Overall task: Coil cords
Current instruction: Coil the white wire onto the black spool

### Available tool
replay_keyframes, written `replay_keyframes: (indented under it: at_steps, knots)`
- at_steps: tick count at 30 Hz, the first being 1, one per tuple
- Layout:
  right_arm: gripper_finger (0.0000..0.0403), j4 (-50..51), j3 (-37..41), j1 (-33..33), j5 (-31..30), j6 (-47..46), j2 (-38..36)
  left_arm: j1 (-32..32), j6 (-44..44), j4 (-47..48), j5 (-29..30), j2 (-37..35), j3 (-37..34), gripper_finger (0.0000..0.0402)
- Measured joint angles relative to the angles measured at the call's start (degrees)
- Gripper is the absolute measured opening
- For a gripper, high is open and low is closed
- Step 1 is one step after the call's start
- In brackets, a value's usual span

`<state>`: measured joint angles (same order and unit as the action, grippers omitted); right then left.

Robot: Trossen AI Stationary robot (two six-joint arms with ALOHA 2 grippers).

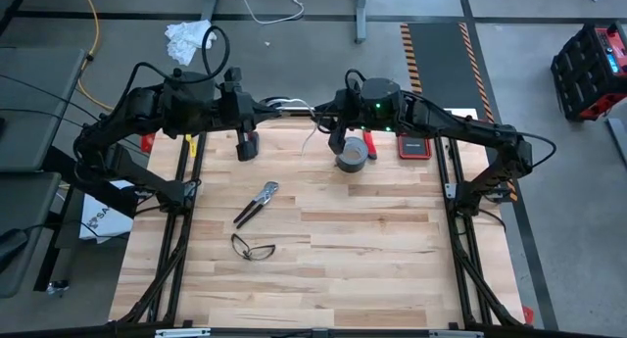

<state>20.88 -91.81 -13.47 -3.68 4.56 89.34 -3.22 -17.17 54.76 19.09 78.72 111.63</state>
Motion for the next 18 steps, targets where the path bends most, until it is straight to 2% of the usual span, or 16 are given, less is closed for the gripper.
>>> replay_keyframes:
  at_steps: [11, 18]
  knots:
    - [0.0112, 0.3, 0.0, 0.0, -0.1, -1.5, 0.7, 0.0, 0.7, -1.1, 0.0, 0.0, 0.0, 0.0]
    - [0.0074, 0.3, 0.0, 0.0, -0.2, -1.5, 0.7, 0.0, 0.7, -1.1, 0.3, 0.0, 0.0, 0.0]
